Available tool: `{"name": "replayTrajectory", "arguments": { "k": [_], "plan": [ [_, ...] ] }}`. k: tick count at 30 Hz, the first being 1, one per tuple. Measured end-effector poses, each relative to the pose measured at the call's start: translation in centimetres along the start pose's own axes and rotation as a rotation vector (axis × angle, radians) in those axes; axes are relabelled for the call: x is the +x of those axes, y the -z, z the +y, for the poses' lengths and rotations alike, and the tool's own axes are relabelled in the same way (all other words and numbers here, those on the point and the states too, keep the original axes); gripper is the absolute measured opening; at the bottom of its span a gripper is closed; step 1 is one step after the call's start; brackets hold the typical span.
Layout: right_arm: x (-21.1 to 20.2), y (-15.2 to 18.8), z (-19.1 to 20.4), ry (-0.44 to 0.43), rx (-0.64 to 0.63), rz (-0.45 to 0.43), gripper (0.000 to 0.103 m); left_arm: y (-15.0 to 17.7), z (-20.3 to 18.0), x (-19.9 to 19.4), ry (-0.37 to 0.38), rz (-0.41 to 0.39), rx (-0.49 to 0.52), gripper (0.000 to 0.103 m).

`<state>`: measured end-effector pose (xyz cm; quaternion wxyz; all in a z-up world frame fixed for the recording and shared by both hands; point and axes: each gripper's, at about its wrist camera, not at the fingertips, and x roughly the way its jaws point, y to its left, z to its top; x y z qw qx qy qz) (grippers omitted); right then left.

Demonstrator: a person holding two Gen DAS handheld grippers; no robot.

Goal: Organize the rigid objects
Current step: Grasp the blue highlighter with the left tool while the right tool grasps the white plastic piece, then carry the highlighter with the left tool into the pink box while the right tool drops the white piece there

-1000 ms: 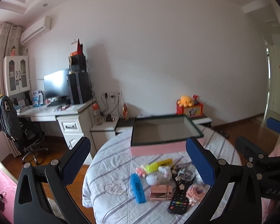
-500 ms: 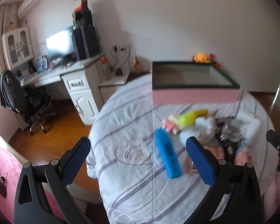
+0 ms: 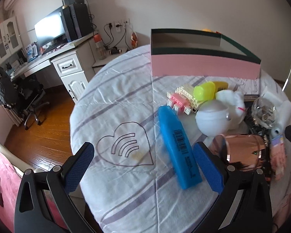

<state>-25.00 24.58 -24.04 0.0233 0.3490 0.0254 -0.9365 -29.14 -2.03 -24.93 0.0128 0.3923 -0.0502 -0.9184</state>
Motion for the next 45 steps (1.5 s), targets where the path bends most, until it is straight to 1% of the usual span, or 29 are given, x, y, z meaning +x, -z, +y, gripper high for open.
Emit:
{"name": "replayTrajectory", "arguments": {
  "k": [2,4,5,6,10,11,12,14,15,17,18,19,20,22,23,24,25,26,27,28,29,30,31,32,34,40,42,45],
  "plan": [
    [0.3,-0.1,0.0,-0.004,-0.001,0.002,0.103,0.0,0.0,0.5,-0.014,0.000,0.015,0.103],
    [0.7,-0.2,-0.1,-0.009,-0.001,0.007,0.103,0.2,0.1,1.1,-0.063,0.006,0.052,0.103],
    [0.7,-0.3,-0.1,-0.013,0.000,0.005,0.103,0.2,0.3,1.3,-0.068,0.002,0.057,0.103],
    [0.8,-0.3,-0.1,-0.019,0.002,0.002,0.103,0.3,0.7,1.4,-0.056,0.000,0.050,0.103],
    [1.3,-0.5,-0.1,-0.046,0.015,-0.005,0.103,0.4,2.3,2.2,0.044,0.040,-0.058,0.103],
    [1.5,-0.6,-0.1,-0.050,0.014,-0.004,0.103,0.4,2.5,2.3,0.059,0.036,-0.072,0.103],
    [1.7,-0.6,-0.1,-0.054,0.010,-0.003,0.103,0.5,2.6,2.3,0.064,0.026,-0.069,0.103],
    [2.1,-0.6,0.0,-0.060,0.004,-0.001,0.100,0.6,2.4,2.2,0.063,-0.004,-0.047,0.103],
    [2.3,-0.7,0.0,-0.069,0.003,0.002,0.095,0.8,2.3,2.1,0.062,-0.020,-0.039,0.102],
    [2.6,-0.7,0.1,-0.086,0.003,0.002,0.086,0.8,2.2,1.9,0.067,-0.043,-0.021,0.096],
    [2.8,-0.8,0.2,-0.099,-0.004,0.010,0.077,0.8,2.1,1.9,0.073,-0.054,-0.014,0.094],
    [3.0,-0.8,0.4,-0.107,-0.012,0.020,0.073,0.7,2.0,1.8,0.077,-0.059,-0.003,0.092],
    [3.1,-0.8,0.6,-0.111,-0.015,0.021,0.071,0.6,1.7,1.8,0.072,-0.063,0.008,0.092],
    [3.2,-0.8,0.7,-0.128,-0.020,0.025,0.061,0.3,1.7,2.1,0.073,-0.063,0.008,0.092],
    [3.3,-0.9,0.7,-0.138,-0.021,0.026,0.058,0.1,1.7,2.2,0.077,-0.058,0.003,0.092],
    [3.4,-0.9,0.7,-0.147,-0.023,0.029,0.053,0.0,1.7,2.2,0.081,-0.058,0.004,0.091],
    [3.5,-0.9,0.7,-0.155,-0.028,0.029,0.050,-0.1,1.7,2.2,0.088,-0.063,0.011,0.086],
    [3.5,-0.9,0.7,-0.156,-0.036,0.028,0.049,-0.1,1.6,2.2,0.102,-0.071,0.020,0.077],
    [3.5,-0.8,0.7,-0.159,-0.039,0.027,0.049,0.0,1.5,2.1,0.120,-0.077,0.028,0.074],
    [3.4,-0.8,0.7,-0.161,-0.041,0.024,0.048,-0.1,1.4,2.0,0.128,-0.080,0.036,0.066],
    [3.3,-0.8,0.7,-0.160,-0.043,0.023,0.047,0.0,1.3,1.9,0.140,-0.083,0.042,0.057],
    [3.2,-0.8,0.7,-0.160,-0.046,0.020,0.046,-0.1,1.1,1.7,0.158,-0.084,0.053,0.052],
    [3.1,-0.8,0.7,-0.161,-0.046,0.020,0.046,-0.1,1.0,1.6,0.164,-0.091,0.060,0.039],
    [3.1,-0.8,0.6,-0.163,-0.046,0.019,0.046,0.0,0.8,1.5,0.165,-0.093,0.068,0.031],
    [3.0,-0.8,0.5,-0.167,-0.042,0.017,0.046,-0.1,0.5,1.4,0.163,-0.094,0.088,0.027],
    [2.1,-1.0,-0.2,-0.171,-0.030,0.000,0.045,-0.2,1.0,0.8,0.183,-0.089,0.074,0.027],
    [1.9,-1.3,-0.5,-0.169,-0.028,-0.009,0.045,-0.2,1.1,0.4,0.179,-0.095,0.073,0.027],
    [1.3,-1.7,-0.9,-0.174,-0.027,-0.028,0.045,-0.6,1.4,-0.7,0.199,-0.116,0.067,0.027]
  ]
}}
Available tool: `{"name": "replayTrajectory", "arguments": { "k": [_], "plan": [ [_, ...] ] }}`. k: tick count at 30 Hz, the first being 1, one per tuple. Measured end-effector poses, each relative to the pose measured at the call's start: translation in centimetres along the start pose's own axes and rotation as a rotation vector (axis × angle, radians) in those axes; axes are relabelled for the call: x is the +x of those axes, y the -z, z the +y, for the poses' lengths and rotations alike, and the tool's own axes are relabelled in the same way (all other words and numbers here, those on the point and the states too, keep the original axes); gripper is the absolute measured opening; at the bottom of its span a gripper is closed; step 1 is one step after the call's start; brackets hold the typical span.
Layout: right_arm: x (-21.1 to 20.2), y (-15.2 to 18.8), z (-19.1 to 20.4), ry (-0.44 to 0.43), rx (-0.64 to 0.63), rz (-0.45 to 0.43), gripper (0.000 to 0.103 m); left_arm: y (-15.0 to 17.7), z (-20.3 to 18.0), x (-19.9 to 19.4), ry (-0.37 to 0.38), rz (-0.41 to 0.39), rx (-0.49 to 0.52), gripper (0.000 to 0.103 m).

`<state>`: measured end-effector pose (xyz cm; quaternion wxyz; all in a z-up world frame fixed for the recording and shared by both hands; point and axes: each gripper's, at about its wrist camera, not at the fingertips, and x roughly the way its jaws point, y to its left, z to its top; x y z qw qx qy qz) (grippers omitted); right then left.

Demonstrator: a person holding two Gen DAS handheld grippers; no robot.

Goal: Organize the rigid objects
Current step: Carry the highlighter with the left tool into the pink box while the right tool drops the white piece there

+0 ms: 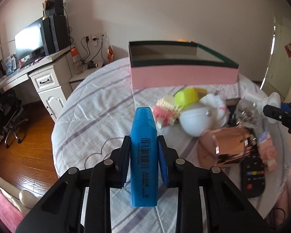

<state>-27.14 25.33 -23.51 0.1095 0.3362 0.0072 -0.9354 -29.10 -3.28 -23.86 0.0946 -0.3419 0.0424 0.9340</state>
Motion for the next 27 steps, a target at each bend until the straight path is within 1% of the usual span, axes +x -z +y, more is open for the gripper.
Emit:
{"name": "replayTrajectory", "arguments": {
  "k": [3,4,9,11,15,18,21,24,27],
  "plan": [
    [-0.6,-0.6,-0.1,-0.004,-0.001,-0.022,0.045,-0.8,-0.2,-1.0,0.014,-0.025,0.006,0.027],
    [-0.7,-0.9,-0.1,-0.006,-0.005,-0.024,0.045,-1.2,-0.3,-1.3,0.029,-0.034,0.009,0.027],
    [-0.9,-2.2,-0.1,-0.015,-0.023,-0.047,0.045,-3.1,-1.1,-2.3,0.036,-0.079,0.042,0.027],
    [-1.0,-2.9,0.0,-0.027,-0.026,-0.059,0.045,-4.2,-1.3,-2.4,0.059,-0.096,0.049,0.027],
    [-0.9,-5.2,0.1,-0.043,-0.051,-0.091,0.045,-6.9,-2.0,-2.1,0.069,-0.129,0.082,0.027],
    [-0.3,-7.6,0.4,-0.054,-0.068,-0.115,0.045,-9.6,-2.3,-1.0,0.087,-0.144,0.081,0.027],
    [1.2,-10.3,0.6,-0.063,-0.084,-0.123,0.045,-11.9,-2.6,0.7,0.100,-0.143,0.087,0.027],
    [3.7,-13.0,0.9,-0.070,-0.091,-0.105,0.045,-14.4,-2.8,3.0,0.122,-0.124,0.084,0.027],
    [6.9,-15.1,1.0,-0.082,-0.091,-0.065,0.045,-16.3,-3.1,6.0,0.135,-0.081,0.082,0.027]
  ]
}}
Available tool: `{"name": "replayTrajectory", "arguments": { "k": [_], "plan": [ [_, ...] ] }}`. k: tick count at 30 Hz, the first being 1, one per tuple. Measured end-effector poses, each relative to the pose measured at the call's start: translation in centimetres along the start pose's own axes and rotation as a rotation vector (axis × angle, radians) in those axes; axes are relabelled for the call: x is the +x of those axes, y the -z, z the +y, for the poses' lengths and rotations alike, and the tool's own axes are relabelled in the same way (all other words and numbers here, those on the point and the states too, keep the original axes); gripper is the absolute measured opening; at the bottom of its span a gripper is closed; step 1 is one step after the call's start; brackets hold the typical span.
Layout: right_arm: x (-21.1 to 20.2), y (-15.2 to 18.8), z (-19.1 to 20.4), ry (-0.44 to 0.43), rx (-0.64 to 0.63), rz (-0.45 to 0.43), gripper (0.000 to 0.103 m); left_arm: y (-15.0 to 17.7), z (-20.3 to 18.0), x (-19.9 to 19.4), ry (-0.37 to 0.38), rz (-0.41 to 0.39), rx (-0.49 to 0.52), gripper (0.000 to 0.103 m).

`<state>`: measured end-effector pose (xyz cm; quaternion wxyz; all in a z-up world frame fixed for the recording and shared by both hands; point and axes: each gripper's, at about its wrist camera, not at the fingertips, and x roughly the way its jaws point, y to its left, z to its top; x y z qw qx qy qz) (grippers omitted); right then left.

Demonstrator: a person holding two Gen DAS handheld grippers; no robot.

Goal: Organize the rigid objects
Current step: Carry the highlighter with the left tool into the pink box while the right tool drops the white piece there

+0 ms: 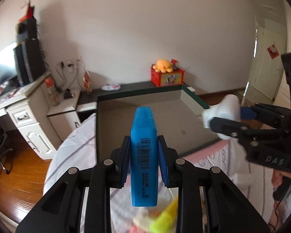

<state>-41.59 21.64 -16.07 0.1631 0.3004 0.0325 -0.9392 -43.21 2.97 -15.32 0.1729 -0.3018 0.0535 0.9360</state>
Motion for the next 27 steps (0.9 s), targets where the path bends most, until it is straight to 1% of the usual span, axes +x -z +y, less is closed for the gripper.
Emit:
{"name": "replayTrajectory", "arguments": {
  "k": [3,5,9,10,12,14,16,21,22,23,24,26,27],
  "plan": [
    [3.4,-1.4,0.1,0.011,-0.019,0.049,0.045,-1.1,0.6,3.3,0.005,0.052,-0.011,0.027],
    [5.9,-1.9,0.1,0.006,-0.020,0.097,0.045,-1.3,0.9,5.4,0.003,0.090,-0.011,0.027],
    [9.6,-2.0,-0.2,-0.003,-0.014,0.173,0.045,-1.1,1.1,8.3,-0.049,0.157,0.016,0.027],
    [10.7,-2.0,-0.3,-0.005,-0.012,0.199,0.045,-1.1,1.3,8.9,-0.047,0.171,0.010,0.027],
    [11.6,-1.6,-0.7,-0.005,-0.008,0.220,0.045,-0.8,1.7,9.8,-0.040,0.193,-0.005,0.027],
    [12.7,-1.3,-0.9,-0.008,-0.004,0.245,0.045,-0.5,1.7,10.5,-0.056,0.199,0.001,0.027],
    [13.2,-1.2,-1.2,-0.011,0.008,0.255,0.045,-0.2,1.7,11.0,-0.056,0.209,-0.006,0.027],
    [13.2,-1.4,-1.1,0.001,0.012,0.251,0.046,0.4,1.6,11.3,-0.094,0.202,-0.010,0.029],
    [13.2,-1.3,-1.2,0.001,0.019,0.255,0.047,0.4,1.7,11.3,-0.098,0.203,-0.021,0.030],
    [13.2,-1.4,-1.2,0.001,0.027,0.256,0.047,0.4,1.8,11.2,-0.106,0.206,-0.030,0.037],
    [13.1,-1.4,-1.2,0.006,0.029,0.254,0.049,0.5,2.0,11.0,-0.119,0.206,-0.036,0.042],
    [12.4,-1.3,-1.3,0.041,0.028,0.234,0.057,0.6,2.3,10.1,-0.142,0.190,-0.048,0.056],
    [12.0,-1.4,-1.3,0.047,0.030,0.222,0.065,0.7,2.4,9.4,-0.127,0.177,-0.060,0.057]
  ]
}}
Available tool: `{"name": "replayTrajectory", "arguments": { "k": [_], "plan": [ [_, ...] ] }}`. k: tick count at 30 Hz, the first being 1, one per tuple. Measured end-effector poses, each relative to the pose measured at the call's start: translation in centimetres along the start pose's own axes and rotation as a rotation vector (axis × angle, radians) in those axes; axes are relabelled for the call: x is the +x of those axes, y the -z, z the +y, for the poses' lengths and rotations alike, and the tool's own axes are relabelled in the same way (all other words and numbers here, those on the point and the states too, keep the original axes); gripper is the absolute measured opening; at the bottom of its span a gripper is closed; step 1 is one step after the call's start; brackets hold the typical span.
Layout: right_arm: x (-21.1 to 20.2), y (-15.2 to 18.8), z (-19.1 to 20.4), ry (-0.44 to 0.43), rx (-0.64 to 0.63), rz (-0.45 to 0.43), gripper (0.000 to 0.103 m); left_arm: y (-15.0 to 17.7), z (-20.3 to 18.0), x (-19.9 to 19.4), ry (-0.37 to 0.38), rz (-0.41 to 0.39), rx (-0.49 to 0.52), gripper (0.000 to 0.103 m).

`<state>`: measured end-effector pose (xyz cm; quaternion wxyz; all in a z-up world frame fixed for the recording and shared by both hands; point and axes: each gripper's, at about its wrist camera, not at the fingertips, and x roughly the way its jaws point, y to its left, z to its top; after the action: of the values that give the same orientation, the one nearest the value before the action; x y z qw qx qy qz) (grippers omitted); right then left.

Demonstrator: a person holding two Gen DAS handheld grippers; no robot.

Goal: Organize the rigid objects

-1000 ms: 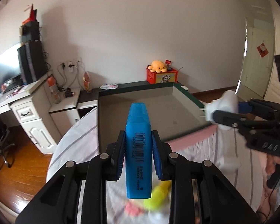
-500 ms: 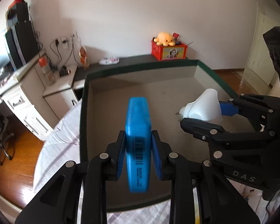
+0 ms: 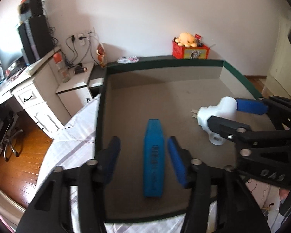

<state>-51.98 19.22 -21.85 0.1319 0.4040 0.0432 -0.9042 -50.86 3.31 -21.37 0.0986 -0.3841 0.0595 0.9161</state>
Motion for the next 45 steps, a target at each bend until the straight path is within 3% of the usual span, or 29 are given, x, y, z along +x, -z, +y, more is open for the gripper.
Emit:
{"name": "replayTrajectory", "arguments": {
  "k": [2,3,5,10,13,16,23,30,45],
  "plan": [
    [-1.5,0.3,-0.4,-0.014,0.020,-0.039,0.074,0.1,0.5,-1.5,0.000,-0.024,-0.025,0.071],
    [-2.3,0.4,-0.6,-0.021,0.031,-0.052,0.077,0.2,0.6,-2.4,0.012,-0.039,-0.031,0.074],
    [-4.8,1.0,-0.7,-0.035,0.042,-0.100,0.079,0.7,0.4,-4.9,0.004,-0.086,-0.030,0.090],
    [-11.2,2.6,-0.3,0.001,0.052,-0.231,0.088,2.6,-0.3,-11.9,-0.058,-0.229,-0.024,0.103],
    [-15.6,4.4,0.6,0.024,0.043,-0.319,0.103,4.5,-0.5,-16.1,-0.062,-0.299,-0.045,0.103],
    [-19.7,6.4,1.6,0.052,0.031,-0.401,0.103,6.0,-0.8,-18.8,-0.069,-0.330,-0.046,0.103],
    [-26.3,12.4,3.7,0.130,0.021,-0.491,0.103,10.9,-2.1,-25.1,-0.112,-0.389,-0.055,0.103],
    [-29.3,16.0,5.0,0.147,0.017,-0.507,0.103,13.4,-3.8,-28.8,-0.093,-0.428,-0.064,0.103],
    [-31.7,17.9,5.9,0.143,0.030,-0.520,0.103,14.4,-6.8,-32.0,-0.090,-0.467,-0.008,0.103]
  ]
}}
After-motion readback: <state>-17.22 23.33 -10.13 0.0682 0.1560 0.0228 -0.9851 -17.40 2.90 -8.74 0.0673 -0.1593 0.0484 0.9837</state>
